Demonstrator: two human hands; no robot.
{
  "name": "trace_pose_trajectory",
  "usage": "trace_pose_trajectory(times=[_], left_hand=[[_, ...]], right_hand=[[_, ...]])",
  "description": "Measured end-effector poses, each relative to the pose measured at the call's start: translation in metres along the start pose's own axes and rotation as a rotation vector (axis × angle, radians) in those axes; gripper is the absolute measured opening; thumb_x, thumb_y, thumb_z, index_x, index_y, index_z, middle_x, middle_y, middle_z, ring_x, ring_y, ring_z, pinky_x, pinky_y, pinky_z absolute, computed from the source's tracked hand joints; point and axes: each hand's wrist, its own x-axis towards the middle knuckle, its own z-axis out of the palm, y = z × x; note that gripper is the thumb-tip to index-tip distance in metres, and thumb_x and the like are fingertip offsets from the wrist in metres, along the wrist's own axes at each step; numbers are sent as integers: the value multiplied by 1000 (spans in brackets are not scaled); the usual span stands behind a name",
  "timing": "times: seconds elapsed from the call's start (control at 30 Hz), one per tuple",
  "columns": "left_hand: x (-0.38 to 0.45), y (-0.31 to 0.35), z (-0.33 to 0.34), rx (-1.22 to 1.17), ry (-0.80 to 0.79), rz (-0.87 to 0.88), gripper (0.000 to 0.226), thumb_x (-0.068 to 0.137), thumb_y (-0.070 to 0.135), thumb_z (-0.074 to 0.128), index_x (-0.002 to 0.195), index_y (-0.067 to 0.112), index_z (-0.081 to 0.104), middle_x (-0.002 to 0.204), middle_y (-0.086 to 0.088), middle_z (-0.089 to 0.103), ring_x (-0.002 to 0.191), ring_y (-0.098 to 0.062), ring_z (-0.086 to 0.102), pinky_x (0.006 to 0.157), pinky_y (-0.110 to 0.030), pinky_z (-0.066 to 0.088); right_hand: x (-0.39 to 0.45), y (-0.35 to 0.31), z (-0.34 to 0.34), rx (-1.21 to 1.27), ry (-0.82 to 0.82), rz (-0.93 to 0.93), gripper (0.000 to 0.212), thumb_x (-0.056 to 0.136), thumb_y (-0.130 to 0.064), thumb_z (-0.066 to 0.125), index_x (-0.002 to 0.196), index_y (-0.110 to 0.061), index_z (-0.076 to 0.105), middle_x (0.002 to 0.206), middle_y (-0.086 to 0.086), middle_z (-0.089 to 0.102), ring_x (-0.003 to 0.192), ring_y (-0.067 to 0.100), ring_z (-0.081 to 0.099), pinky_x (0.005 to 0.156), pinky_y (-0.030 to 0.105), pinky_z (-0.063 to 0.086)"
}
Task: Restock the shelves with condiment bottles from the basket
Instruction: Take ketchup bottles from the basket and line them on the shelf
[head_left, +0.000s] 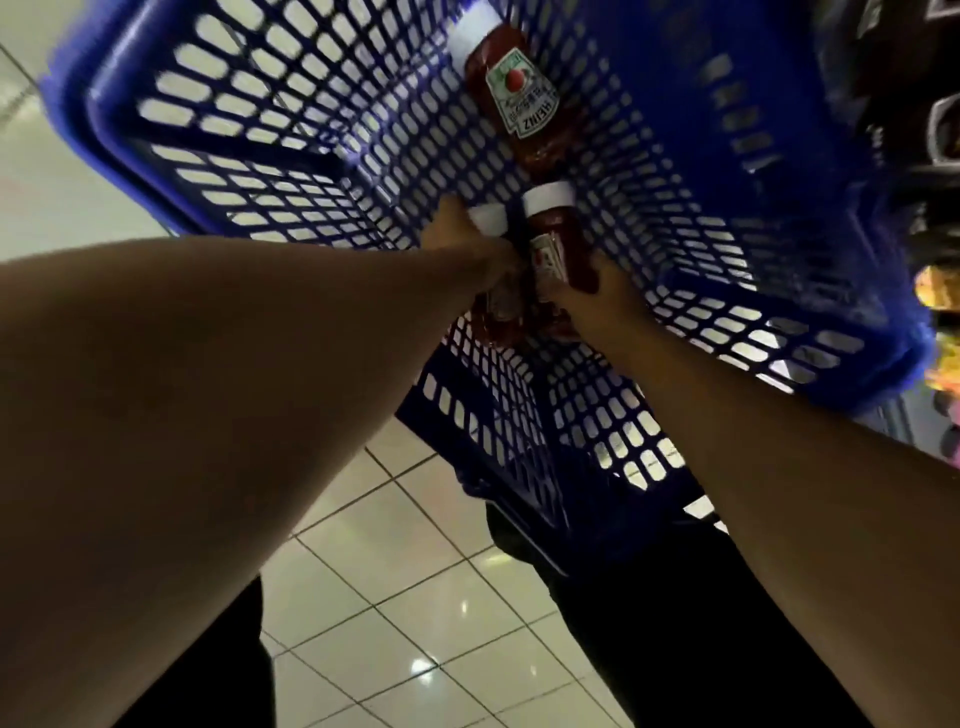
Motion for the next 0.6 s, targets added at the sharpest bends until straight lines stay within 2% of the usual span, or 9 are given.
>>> trace_pose_trajectory(times=[0.07,0.13,0.23,0.3,0.37,0.43,0.47,0.53,0.6], left_hand=[[-24,11,-16,-73,-2,23,67,60,25,92,113,24,52,98,7,57,94,-16,56,69,-27,51],[-64,22,-42,-153,-25,52,63,57,21,94,108,24,57,90,10,58,86,-11,58,64,-21,50],[-137,46,-100,-252,-71,96,65,52,13,95,107,24,62,93,10,64,84,-8,62,65,-18,51],[-199,67,-144,-318,-137,170,60,53,5,93,102,24,64,93,8,71,84,-8,67,73,-24,59],[-267,90,-189,-401,-198,277,55,54,-6,90,101,14,69,95,0,77,89,-17,74,83,-37,62],[-338,114,-233,-494,-254,414,53,56,-14,86,105,-4,69,102,-19,75,96,-35,73,88,-49,60],[-372,126,-253,-520,-288,493,50,57,-14,85,104,-10,68,100,-23,73,93,-37,72,88,-50,59],[-441,151,-290,-533,-292,614,35,61,-10,84,92,-3,71,84,-9,75,80,-25,71,78,-41,59],[-509,175,-323,-569,-293,715,32,66,-8,84,93,2,71,79,2,75,75,-15,70,71,-32,57]], right_hand=[[-37,-10,-12,194,8,68,53,86,-37,78,134,-23,60,118,4,72,102,26,72,81,44,62],[-83,-25,-26,389,-14,119,43,86,-35,78,126,-25,65,106,3,76,93,24,75,72,41,62],[-163,-63,-50,634,-24,159,38,88,-30,74,123,-19,66,104,9,76,92,28,75,74,50,61],[-226,-95,-68,769,-39,141,35,89,-25,72,122,-14,66,100,11,76,89,29,75,74,54,60],[-297,-132,-86,881,-52,95,40,87,-23,72,124,-12,64,98,12,76,87,28,76,72,51,60],[-371,-172,-99,929,-48,10,48,82,-29,75,126,-15,64,102,11,76,89,28,76,70,45,60],[-408,-191,-104,936,-46,-45,47,80,-32,76,124,-19,66,104,10,76,89,29,76,69,44,60],[-480,-227,-113,968,-31,-156,44,82,-30,76,124,-22,65,108,12,74,88,31,75,67,43,59],[-551,-259,-120,992,-14,-267,50,86,-24,69,134,-16,54,109,13,71,87,33,73,65,43,59]])
